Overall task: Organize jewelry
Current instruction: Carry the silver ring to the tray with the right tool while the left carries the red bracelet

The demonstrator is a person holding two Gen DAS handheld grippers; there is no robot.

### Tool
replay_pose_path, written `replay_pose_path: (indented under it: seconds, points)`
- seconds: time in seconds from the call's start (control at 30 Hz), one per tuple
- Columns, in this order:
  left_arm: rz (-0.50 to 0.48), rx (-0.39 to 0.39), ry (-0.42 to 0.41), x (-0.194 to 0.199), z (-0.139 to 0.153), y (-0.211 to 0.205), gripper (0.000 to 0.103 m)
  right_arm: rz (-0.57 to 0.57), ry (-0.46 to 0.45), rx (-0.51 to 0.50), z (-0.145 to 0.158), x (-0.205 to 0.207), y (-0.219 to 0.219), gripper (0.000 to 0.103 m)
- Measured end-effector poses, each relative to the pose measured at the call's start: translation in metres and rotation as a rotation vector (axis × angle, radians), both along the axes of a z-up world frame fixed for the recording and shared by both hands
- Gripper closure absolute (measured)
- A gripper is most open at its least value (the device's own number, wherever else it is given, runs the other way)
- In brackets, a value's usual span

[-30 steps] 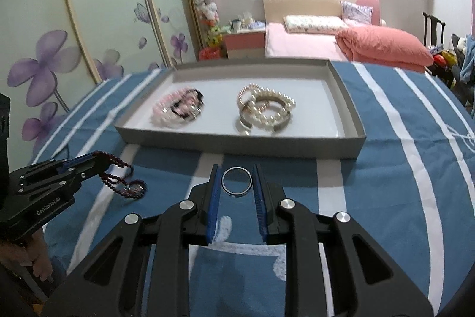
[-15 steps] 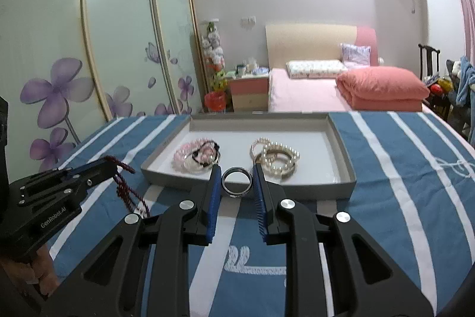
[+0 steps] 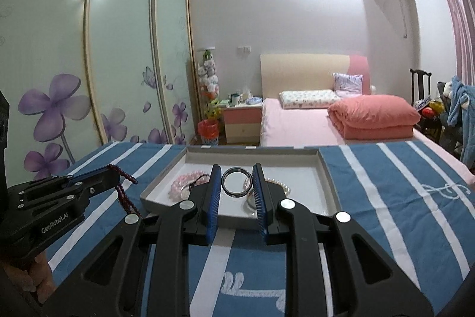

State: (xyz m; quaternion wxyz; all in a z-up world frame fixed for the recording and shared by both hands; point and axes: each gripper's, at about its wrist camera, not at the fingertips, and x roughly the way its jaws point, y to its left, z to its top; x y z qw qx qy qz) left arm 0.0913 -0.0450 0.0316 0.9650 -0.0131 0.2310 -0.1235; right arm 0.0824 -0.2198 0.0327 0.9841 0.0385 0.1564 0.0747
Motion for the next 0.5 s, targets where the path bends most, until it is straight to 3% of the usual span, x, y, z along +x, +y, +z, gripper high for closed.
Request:
replay_pose_path:
  seconds: [0.5]
  points:
    - [0.033, 0.001, -0.077, 0.023, 0.015, -0.012, 0.094, -0.057, -0.103, -0.013, 0.014, 0.018, 0.002, 0.081]
